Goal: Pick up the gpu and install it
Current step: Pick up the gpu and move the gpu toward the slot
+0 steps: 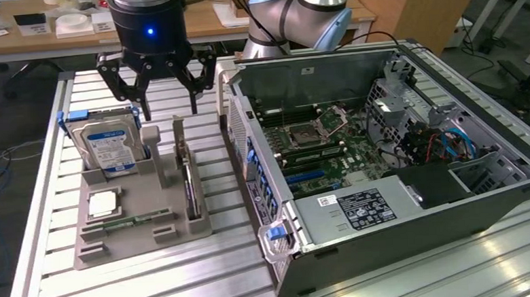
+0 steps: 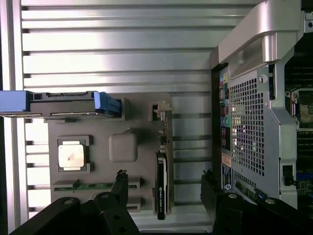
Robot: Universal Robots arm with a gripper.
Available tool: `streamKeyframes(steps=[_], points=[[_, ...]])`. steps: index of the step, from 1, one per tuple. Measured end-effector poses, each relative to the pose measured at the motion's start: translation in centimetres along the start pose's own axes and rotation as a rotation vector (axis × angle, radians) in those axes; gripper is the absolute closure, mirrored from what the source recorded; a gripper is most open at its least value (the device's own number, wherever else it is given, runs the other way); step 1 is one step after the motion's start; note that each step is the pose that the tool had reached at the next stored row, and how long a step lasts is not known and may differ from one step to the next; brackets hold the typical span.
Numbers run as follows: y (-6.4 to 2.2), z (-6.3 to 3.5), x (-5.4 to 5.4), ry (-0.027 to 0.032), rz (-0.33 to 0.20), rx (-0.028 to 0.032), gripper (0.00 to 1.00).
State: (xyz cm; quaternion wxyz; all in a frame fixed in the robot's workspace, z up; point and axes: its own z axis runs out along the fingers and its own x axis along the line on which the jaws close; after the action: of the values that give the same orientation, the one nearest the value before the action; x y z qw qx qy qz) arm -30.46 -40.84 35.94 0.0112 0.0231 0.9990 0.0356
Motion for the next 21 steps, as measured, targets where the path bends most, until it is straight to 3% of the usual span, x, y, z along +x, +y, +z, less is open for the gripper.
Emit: streamKeyframes(steps=[21], points=[[-0.08, 0.74, 0.01, 0.0018, 0.001, -0.0412, 0.29]])
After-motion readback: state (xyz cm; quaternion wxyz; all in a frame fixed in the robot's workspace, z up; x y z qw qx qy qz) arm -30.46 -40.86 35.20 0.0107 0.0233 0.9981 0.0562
